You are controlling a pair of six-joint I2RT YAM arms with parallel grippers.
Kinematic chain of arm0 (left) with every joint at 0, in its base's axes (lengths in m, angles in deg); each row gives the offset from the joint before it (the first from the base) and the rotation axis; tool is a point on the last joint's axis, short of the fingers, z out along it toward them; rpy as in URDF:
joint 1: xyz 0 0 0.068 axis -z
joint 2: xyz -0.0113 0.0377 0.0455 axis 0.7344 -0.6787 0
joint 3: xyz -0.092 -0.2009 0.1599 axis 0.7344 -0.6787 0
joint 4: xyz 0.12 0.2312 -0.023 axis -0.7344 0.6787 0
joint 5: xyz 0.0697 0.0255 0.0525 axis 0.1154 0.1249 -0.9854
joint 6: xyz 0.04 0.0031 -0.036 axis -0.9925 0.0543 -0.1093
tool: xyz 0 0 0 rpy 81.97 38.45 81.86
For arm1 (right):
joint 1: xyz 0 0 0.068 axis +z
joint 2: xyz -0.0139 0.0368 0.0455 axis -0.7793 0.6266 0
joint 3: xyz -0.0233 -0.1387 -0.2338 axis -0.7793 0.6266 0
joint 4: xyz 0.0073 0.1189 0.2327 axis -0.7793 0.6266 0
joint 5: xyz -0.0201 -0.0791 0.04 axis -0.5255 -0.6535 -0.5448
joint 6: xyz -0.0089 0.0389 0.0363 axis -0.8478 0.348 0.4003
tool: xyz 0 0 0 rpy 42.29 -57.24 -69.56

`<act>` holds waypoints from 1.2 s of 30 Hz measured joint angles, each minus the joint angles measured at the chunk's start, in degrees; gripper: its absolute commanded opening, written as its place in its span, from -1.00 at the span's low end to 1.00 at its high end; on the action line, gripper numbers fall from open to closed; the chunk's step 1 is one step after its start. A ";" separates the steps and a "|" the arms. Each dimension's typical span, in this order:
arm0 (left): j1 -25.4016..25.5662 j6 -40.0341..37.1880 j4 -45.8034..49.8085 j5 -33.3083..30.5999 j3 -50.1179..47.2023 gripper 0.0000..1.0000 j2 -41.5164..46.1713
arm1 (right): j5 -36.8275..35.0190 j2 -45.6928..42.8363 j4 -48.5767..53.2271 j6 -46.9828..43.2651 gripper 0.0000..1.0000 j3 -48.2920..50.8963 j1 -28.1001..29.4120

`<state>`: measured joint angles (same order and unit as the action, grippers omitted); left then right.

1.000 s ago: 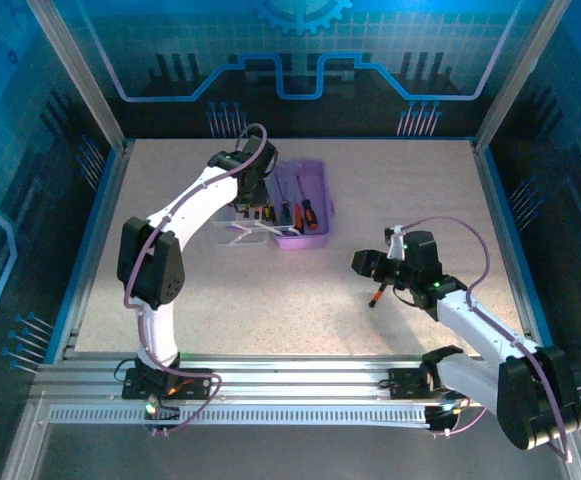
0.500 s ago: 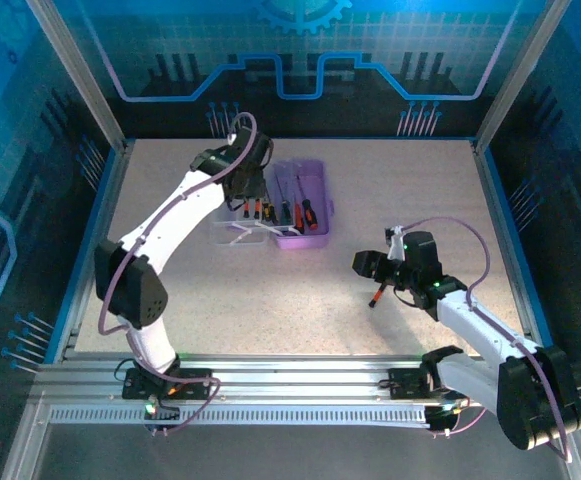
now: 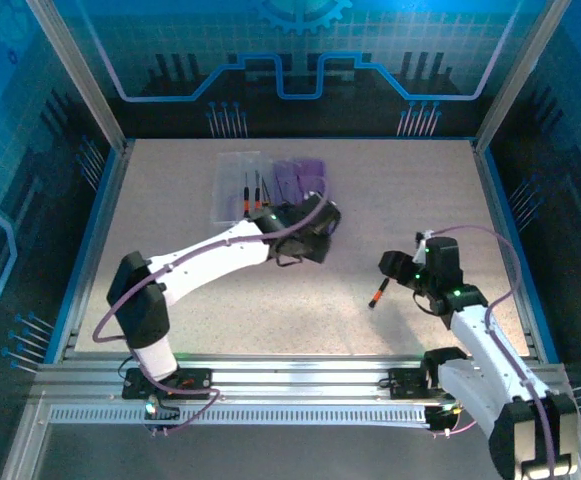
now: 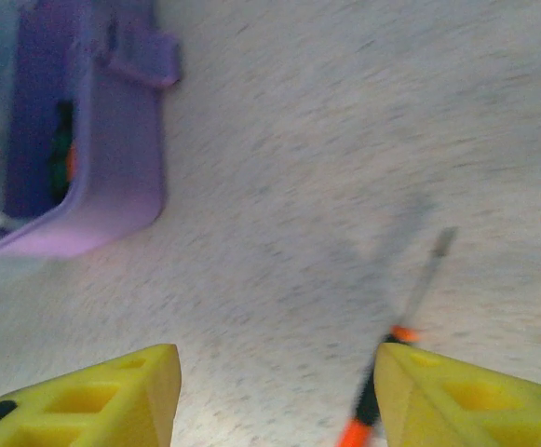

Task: Pack the tool kit

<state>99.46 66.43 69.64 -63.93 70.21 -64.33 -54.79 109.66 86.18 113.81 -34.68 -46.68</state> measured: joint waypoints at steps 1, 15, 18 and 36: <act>1.07 0.24 -0.33 0.74 0.74 -0.40 -1.51 | -0.61 -0.44 1.09 0.00 0.20 0.00 -1.53; 8.76 1.40 -0.04 10.51 18.36 -0.34 -25.24 | -1.14 -3.52 6.82 0.39 0.21 0.02 -13.20; 8.74 1.38 0.63 11.37 22.16 -0.33 -28.20 | 0.22 -3.02 6.73 0.63 0.22 0.02 -13.99; 9.55 0.94 3.65 9.70 28.39 -0.40 -36.94 | 4.50 -2.03 5.49 1.29 0.20 0.83 -15.47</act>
<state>109.01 67.37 73.29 -54.23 98.60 -101.27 -50.29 107.62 91.66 115.10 -33.84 -62.16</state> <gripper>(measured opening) 0.323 0.603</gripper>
